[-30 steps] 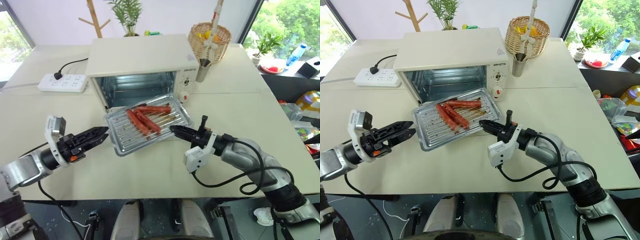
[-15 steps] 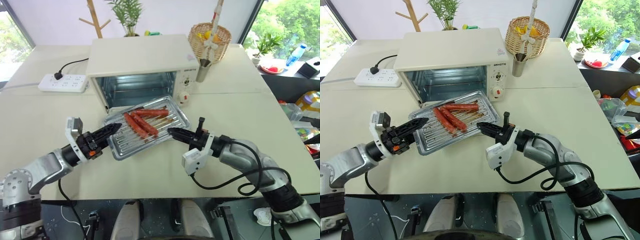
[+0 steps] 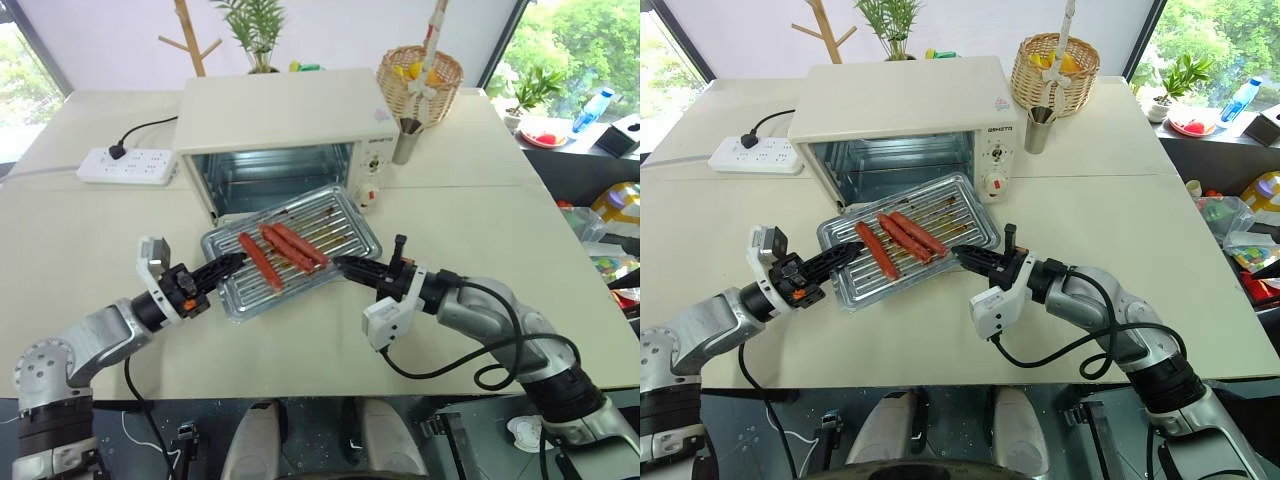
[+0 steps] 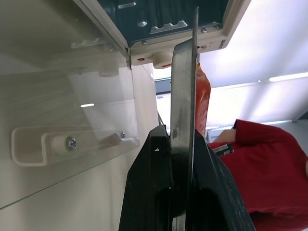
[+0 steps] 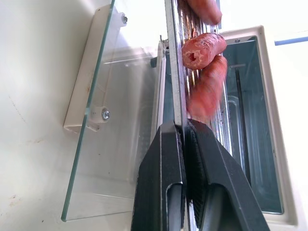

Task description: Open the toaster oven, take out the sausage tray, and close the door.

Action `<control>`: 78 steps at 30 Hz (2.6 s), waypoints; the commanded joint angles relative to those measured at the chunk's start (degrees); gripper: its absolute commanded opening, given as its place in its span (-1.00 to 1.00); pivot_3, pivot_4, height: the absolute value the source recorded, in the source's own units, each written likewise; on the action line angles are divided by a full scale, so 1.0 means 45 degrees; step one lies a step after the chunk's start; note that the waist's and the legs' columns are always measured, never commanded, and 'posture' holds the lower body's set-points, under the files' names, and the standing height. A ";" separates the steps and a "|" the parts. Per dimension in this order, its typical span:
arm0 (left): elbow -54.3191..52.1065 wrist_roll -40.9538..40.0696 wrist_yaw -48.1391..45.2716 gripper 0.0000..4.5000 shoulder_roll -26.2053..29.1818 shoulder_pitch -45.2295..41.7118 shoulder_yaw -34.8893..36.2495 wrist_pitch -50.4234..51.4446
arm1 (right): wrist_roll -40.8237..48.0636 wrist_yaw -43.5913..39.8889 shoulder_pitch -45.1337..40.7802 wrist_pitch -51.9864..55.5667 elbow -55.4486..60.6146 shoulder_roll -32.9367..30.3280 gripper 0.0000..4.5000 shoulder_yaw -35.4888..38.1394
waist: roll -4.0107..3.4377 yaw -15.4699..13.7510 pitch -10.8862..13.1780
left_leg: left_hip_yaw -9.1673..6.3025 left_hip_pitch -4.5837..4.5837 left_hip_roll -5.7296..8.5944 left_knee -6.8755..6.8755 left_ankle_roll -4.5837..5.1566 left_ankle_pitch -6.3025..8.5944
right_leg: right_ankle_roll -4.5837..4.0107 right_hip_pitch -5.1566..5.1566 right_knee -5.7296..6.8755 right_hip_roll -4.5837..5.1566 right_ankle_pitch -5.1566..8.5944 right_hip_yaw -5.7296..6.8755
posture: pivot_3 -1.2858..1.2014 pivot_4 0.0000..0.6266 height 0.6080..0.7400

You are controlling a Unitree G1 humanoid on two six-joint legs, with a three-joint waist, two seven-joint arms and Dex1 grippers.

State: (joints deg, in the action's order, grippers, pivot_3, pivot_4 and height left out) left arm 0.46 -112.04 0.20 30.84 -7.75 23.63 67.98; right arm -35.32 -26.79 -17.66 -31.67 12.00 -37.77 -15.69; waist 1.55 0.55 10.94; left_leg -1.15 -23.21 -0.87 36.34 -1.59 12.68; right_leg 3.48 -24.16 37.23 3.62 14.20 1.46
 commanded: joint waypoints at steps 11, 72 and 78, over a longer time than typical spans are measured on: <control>-0.0625 -0.0214 0.1350 -1.00 -0.0628 0.0403 0.0645 -0.0757 | 0.0681 -0.0249 0.0013 -0.0101 0.0422 -0.0282 0.85 0.0389 | 0.0000 -0.0013 0.0000 | -0.0002 0.0000 -0.0002 0.0000 0.0000 0.0000 | 0.0001 0.0002 -0.0002 0.0004 -0.0001 -0.0001 | 0.03 -0.52 1.00; -0.1498 -0.0214 0.1089 -1.00 -0.1659 0.4567 0.8312 -0.4772 | -0.0928 0.1973 -0.2739 -0.3170 -0.6398 -0.0231 -0.97 -0.1094 | 0.0189 0.0053 -0.0107 | 0.0013 0.0205 -0.0035 -0.0044 0.0000 0.0007 | -0.0107 0.0197 -0.0066 -0.0012 0.0063 -0.0019 | 0.03 -0.52 1.00; -0.0939 -0.0214 0.0718 -1.00 -0.1318 0.4768 0.8302 -0.4648 | 0.0136 0.1465 -0.2964 -0.2647 -0.5421 -0.0207 -0.97 -0.0701 | 0.0188 0.0017 -0.0106 | 0.0000 0.0197 -0.0033 -0.0046 -0.0001 0.0008 | -0.0107 0.0189 -0.0068 -0.0001 0.0064 -0.0017 | 0.03 -0.52 1.00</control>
State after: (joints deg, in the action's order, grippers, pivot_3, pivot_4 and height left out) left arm -2.90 -111.88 5.06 23.71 13.58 59.32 47.04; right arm -36.89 -20.10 -29.47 -44.07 -14.71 -38.93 -21.19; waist 2.39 0.63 10.46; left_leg -1.17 -22.33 -1.03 36.14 -1.59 12.72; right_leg 2.99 -23.31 36.91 3.63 14.49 1.38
